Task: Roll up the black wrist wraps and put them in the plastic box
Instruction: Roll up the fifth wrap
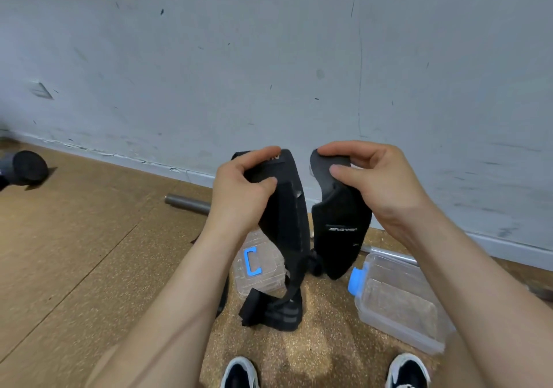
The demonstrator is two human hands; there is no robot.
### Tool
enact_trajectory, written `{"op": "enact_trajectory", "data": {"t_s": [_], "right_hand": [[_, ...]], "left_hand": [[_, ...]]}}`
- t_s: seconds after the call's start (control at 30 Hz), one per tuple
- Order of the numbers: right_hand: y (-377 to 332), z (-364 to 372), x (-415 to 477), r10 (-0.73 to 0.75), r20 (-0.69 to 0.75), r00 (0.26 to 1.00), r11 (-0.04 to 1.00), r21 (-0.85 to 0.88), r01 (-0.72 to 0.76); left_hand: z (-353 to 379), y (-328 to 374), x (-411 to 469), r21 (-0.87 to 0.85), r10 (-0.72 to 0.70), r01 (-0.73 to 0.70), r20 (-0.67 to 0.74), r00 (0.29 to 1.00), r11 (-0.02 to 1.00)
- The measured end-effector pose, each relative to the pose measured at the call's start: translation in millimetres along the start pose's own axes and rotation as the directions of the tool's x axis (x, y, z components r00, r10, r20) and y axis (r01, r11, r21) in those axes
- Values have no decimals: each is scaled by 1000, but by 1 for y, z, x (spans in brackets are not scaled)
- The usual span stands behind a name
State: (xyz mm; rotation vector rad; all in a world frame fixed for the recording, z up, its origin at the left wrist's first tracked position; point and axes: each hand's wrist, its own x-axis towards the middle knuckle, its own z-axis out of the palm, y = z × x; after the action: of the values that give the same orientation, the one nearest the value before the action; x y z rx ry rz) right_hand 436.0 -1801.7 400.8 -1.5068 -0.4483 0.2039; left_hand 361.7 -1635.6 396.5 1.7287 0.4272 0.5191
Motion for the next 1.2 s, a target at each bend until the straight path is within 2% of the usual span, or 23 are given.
{"op": "enact_trajectory", "data": {"t_s": [0.07, 0.2, 0.27, 0.33, 0.43, 0.53, 0.63, 0.77, 0.87, 0.97, 1.07, 1.13, 1.2], "right_hand": [[0, 0, -2, 4, 32, 999, 1000, 7, -4], [-3, 2, -7, 42, 198, 979, 993, 98, -62], [-1, 5, -8, 57, 198, 978, 993, 86, -76], [3, 10, -7, 43, 135, 990, 998, 41, -49], [10, 16, -4, 2, 64, 998, 999, -51, 1], [12, 22, -4, -8, 88, 996, 999, -50, 12], [14, 25, -5, -17, 145, 989, 997, -78, 29], [13, 30, -7, 64, 245, 968, 998, -25, -59], [8, 31, -4, 98, 146, 984, 977, 173, -123], [3, 22, 1, 152, 62, 986, 903, 397, -164], [3, 17, 3, 191, 40, 981, 865, 465, -187], [2, 17, 4, 206, 41, 978, 851, 487, -199], [2, 16, 4, 206, 56, 977, 848, 488, -207]], "left_hand": [[-2, 1, -1, -61, 24, -24, 1, 1000, 998], [-4, -1, 0, -152, 45, -50, -38, 998, 987], [-4, -1, 2, -211, 43, -57, -71, 997, 976], [-5, -1, 4, -289, 32, -55, -83, 996, 956], [-5, 0, 5, -380, 27, -42, -45, 999, 924], [-4, 1, 4, -440, 6, -7, -4, 1000, 898], [-4, 2, 6, -565, -33, 34, 12, 999, 824], [-5, 5, 5, -687, -56, 66, 36, 998, 724], [0, 1, 2, -615, -99, 121, 69, 993, 779], [6, -5, -2, -489, -165, 197, 109, 980, 850], [5, -6, -6, -374, -145, 229, 239, 960, 899], [2, -8, -9, -190, -104, 163, 288, 952, 968], [4, -7, -13, -7, -98, 103, 266, 959, 995]]}}
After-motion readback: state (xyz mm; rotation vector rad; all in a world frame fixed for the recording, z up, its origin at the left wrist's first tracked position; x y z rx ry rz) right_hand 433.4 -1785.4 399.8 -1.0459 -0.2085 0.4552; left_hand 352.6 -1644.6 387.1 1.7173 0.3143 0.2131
